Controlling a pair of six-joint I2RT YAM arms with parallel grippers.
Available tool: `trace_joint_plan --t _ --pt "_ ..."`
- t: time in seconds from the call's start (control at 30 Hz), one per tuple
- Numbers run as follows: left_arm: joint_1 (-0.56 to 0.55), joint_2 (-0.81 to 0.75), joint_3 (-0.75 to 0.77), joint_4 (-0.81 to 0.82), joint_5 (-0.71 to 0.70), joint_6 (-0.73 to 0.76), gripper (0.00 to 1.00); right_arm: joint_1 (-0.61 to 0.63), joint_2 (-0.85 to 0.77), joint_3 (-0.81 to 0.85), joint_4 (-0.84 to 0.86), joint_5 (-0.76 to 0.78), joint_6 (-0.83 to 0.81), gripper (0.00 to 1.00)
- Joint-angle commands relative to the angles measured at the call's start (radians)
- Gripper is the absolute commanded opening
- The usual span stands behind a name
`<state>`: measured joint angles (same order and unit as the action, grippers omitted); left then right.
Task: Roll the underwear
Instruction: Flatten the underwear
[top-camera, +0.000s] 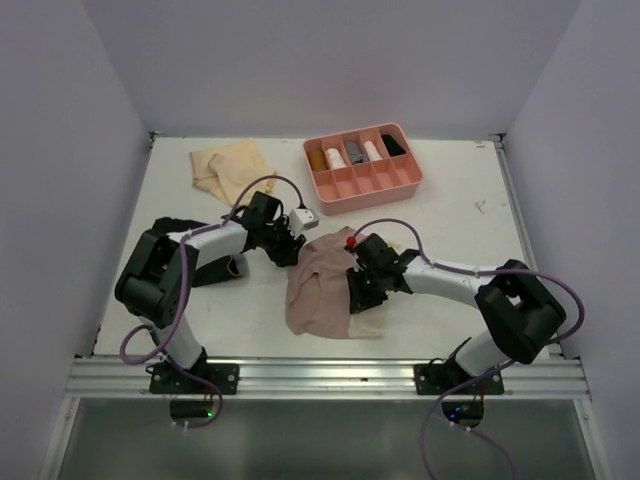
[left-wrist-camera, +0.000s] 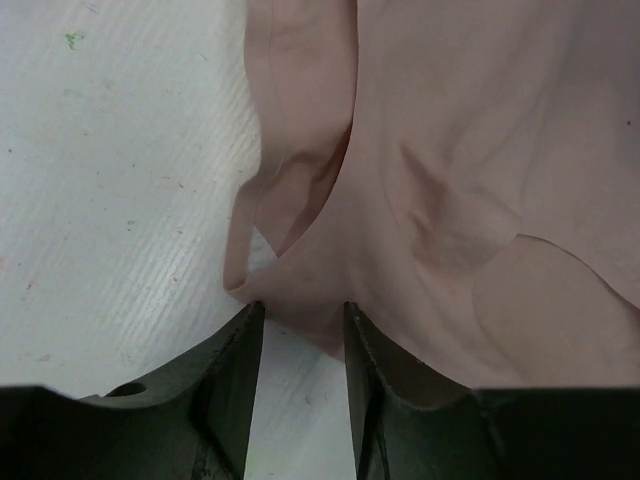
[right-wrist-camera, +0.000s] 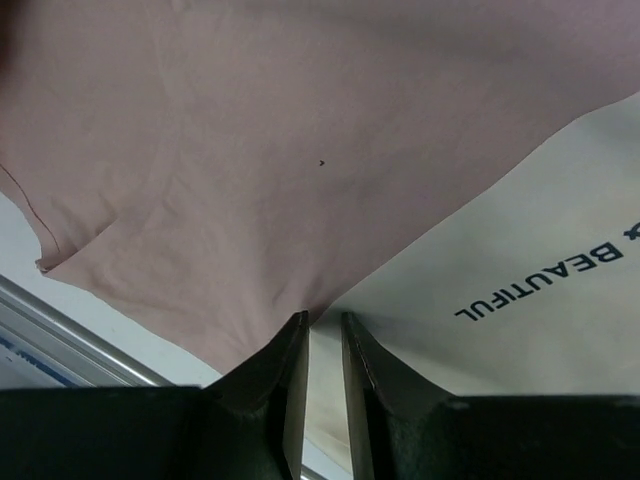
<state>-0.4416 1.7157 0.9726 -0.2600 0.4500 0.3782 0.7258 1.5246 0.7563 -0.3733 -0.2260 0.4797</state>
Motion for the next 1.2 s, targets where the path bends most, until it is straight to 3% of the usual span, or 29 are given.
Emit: trace_joint_plan --t 0.0,0.17,0.3,0.57,0.7,0.77,0.87,1.0,1.17 --pt "-0.006 0.025 0.0 0.015 -0.026 0.008 0.4 0.03 -0.007 -0.008 -0.015 0.033 -0.015 0.23" --pt "-0.002 0.013 -0.046 0.013 -0.105 -0.018 0.24 0.041 -0.047 -0.034 -0.127 0.06 -0.058 0.21" --pt "0.003 -0.049 -0.087 -0.068 -0.091 0.02 0.23 0.044 -0.035 0.009 -0.162 0.08 -0.061 0.2" --pt "0.004 -0.273 -0.173 -0.281 0.122 0.255 0.24 -0.005 0.135 0.251 -0.239 0.181 -0.194 0.2" --pt "0.009 -0.356 -0.187 -0.133 0.081 0.168 0.46 -0.049 0.155 0.379 -0.26 0.217 -0.217 0.18" --pt "0.014 -0.337 -0.164 -0.05 0.088 0.131 0.51 -0.054 0.111 0.38 -0.251 0.214 -0.181 0.18" --pt "0.011 -0.221 -0.064 -0.021 0.122 0.125 0.53 -0.055 0.002 0.338 -0.243 0.209 -0.084 0.19" --pt "0.007 -0.075 0.053 -0.022 0.168 0.133 0.5 -0.054 -0.194 0.142 -0.172 0.186 0.117 0.18" --pt "-0.006 0.037 0.104 -0.021 0.121 0.156 0.46 -0.039 -0.331 -0.066 -0.108 0.204 0.335 0.16"
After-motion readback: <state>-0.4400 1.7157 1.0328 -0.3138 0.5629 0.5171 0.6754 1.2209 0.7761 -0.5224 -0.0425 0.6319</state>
